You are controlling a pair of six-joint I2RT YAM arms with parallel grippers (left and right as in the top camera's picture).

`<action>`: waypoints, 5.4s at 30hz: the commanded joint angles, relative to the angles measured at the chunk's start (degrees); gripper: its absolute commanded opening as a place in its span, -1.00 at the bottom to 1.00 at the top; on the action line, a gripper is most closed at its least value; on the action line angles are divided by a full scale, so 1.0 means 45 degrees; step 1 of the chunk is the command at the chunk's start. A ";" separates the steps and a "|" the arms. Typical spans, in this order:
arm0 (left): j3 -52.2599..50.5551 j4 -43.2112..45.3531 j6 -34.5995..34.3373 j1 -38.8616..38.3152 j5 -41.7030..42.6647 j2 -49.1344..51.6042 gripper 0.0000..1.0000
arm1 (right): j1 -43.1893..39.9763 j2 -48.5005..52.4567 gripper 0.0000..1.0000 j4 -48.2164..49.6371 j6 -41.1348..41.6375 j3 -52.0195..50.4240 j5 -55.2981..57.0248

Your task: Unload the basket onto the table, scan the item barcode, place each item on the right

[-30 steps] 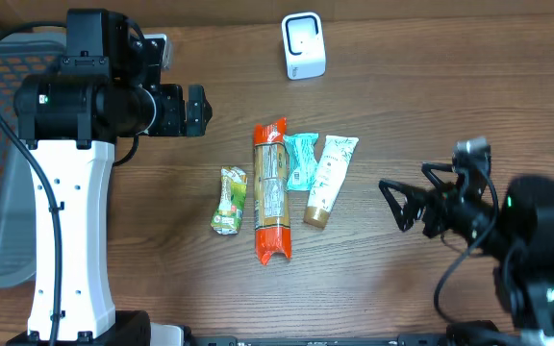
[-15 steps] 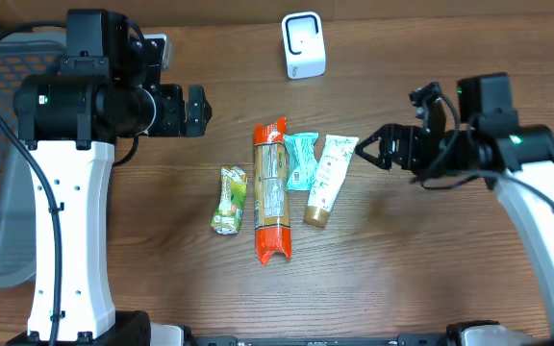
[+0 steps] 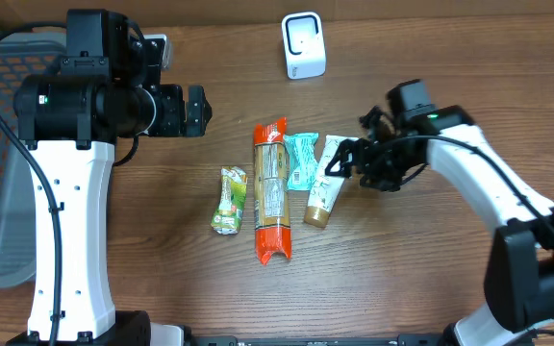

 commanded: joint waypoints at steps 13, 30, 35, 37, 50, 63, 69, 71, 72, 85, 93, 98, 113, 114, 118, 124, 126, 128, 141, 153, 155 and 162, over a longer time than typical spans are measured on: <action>-0.0024 0.0049 0.0321 0.0044 -0.0087 -0.0005 0.99 | 0.1457 0.0311 0.74 0.2817 0.2186 -0.1729 0.2846; -0.0024 0.0049 0.0321 0.0044 -0.0087 -0.0005 0.99 | 0.1379 0.0311 0.20 0.7295 0.3240 -0.4381 0.1054; -0.0024 0.0049 0.0321 0.0044 -0.0087 -0.0005 0.99 | 0.1370 0.0311 -0.38 0.7300 0.3245 -0.4376 0.1044; -0.0024 0.0049 0.0325 0.0044 -0.0087 -0.0005 0.99 | 0.1287 0.0306 -0.57 0.7295 0.3235 -0.4347 0.0855; -0.0024 0.0049 0.0321 0.0044 -0.0083 -0.0005 0.99 | 0.0787 -0.1535 -0.92 0.0559 0.1744 -0.0204 0.4425; -0.0024 0.0049 0.0321 0.0044 -0.0083 -0.0005 0.99 | 0.3419 0.0952 -0.93 -0.2841 0.2108 0.0947 1.4430; -0.0024 0.0049 0.0321 0.0044 -0.0087 -0.0005 0.99 | 0.3531 0.2171 -0.88 -0.2725 0.2079 0.0947 1.3979; -0.0024 0.0049 0.0321 0.0044 -0.0087 -0.0005 0.99 | 0.3657 0.2176 -0.74 -0.2710 0.2079 0.0962 1.3056; -0.0024 0.0049 0.0321 0.0044 -0.0083 -0.0005 0.99 | 0.3716 0.2161 -0.62 -0.2705 0.2079 0.1001 1.2653; -0.0024 0.0049 0.0321 0.0053 -0.0087 -0.0005 0.99 | 0.3997 0.2123 0.22 -0.3152 0.2089 0.2997 0.7645; -0.0024 0.0049 0.0321 0.0044 -0.0083 -0.0005 0.99 | 0.2725 0.2069 0.45 -0.3900 0.5362 0.4289 0.7567; -0.0024 0.0049 0.0321 0.0044 -0.0083 -0.0005 0.99 | 0.1258 0.2069 0.47 -0.3949 0.5367 0.4284 0.6499; -0.0024 0.0049 0.0321 0.0044 -0.0083 -0.0005 0.99 | -0.0631 0.2074 0.85 -0.1520 0.3798 0.0894 0.2448; -0.0024 0.0049 0.0321 0.0044 -0.0083 -0.0005 0.99 | -0.0690 0.2074 0.83 -0.1190 0.3808 0.0563 0.2317; -0.0024 0.0049 0.0321 0.0044 -0.0083 -0.0005 1.00 | -0.0933 0.2074 0.80 -0.0233 0.4182 -0.0306 0.2283; -0.0024 0.0049 0.0321 0.0044 -0.0083 -0.0005 0.99 | -0.0996 0.2074 0.64 0.0962 0.4167 -0.1239 0.2283; -0.0024 0.0049 0.0325 0.0039 -0.0083 -0.0005 0.99 | -0.0996 0.2074 0.45 0.1098 0.4172 -0.1428 0.2283; -0.0024 0.0049 0.0321 0.0044 -0.0087 -0.0005 0.99 | -0.0996 0.2074 0.19 0.1093 0.4172 -0.1467 0.2278; -0.0024 0.0049 0.0321 0.0044 -0.0083 -0.0005 0.99 | -0.0967 0.1234 -0.82 -0.1880 0.3060 0.0729 0.3803; -0.0024 0.0049 0.0321 0.0044 -0.0087 -0.0005 0.99 | 0.0860 0.0976 -0.93 -0.6139 0.5217 0.2987 1.1492; -0.0024 0.0049 0.0321 0.0044 -0.0087 -0.0005 0.99 | 0.1239 0.0976 -0.93 -0.6747 0.5906 0.2987 1.2687; -0.0024 0.0049 0.0321 0.0044 -0.0083 -0.0005 0.99 | 0.1666 0.1651 -0.93 -0.7184 0.5459 0.2973 1.4086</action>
